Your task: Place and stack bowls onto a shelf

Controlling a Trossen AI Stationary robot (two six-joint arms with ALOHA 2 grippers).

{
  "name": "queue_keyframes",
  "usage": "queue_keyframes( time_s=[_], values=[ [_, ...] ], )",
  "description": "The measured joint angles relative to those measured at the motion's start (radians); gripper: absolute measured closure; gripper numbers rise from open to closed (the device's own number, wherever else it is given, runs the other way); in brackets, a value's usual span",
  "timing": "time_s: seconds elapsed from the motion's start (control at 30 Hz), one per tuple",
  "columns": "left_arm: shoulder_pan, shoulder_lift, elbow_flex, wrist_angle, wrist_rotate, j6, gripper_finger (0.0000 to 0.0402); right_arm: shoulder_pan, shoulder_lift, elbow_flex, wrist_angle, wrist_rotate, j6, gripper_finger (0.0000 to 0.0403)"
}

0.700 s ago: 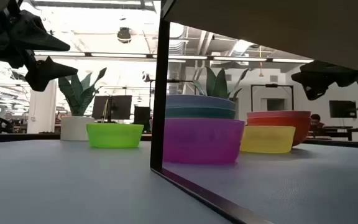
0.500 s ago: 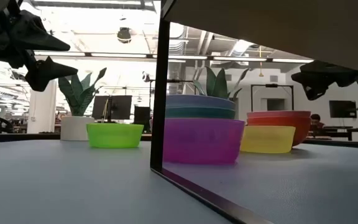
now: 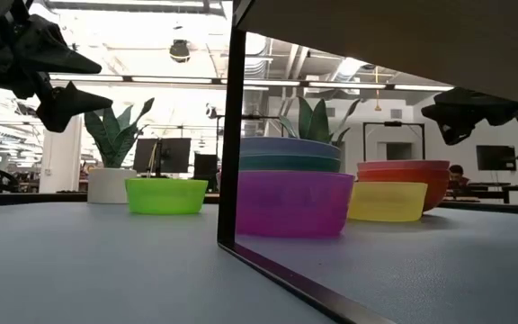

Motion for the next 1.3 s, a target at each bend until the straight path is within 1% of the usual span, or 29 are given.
queue_keyframes(
  time_s=[0.93, 1.0, 1.13, 1.23, 1.3],
  values=[
    [0.000, 0.000, -0.002, 0.012, 0.000, -0.002, 0.0115, 0.000, 0.000, 0.000, 0.000, 0.000, 0.000, 0.0243],
    [0.000, 0.000, -0.002, 0.012, -0.009, -0.021, 0.0115, 0.000, 0.000, 0.000, 0.000, 0.000, 0.000, 0.0243],
    [0.000, 0.000, -0.002, 0.012, -0.005, -0.117, 0.0115, 0.000, 0.000, 0.000, 0.000, 0.000, 0.000, 0.0243],
    [0.000, 0.000, -0.001, 0.006, -0.005, -0.121, 0.0115, 0.000, 0.000, 0.000, 0.000, 0.000, 0.000, 0.0243],
    [0.000, 0.000, -0.001, 0.011, -0.023, -0.127, 0.0115, 0.000, 0.000, 0.000, 0.000, 0.000, 0.000, 0.0243]
  ],
)
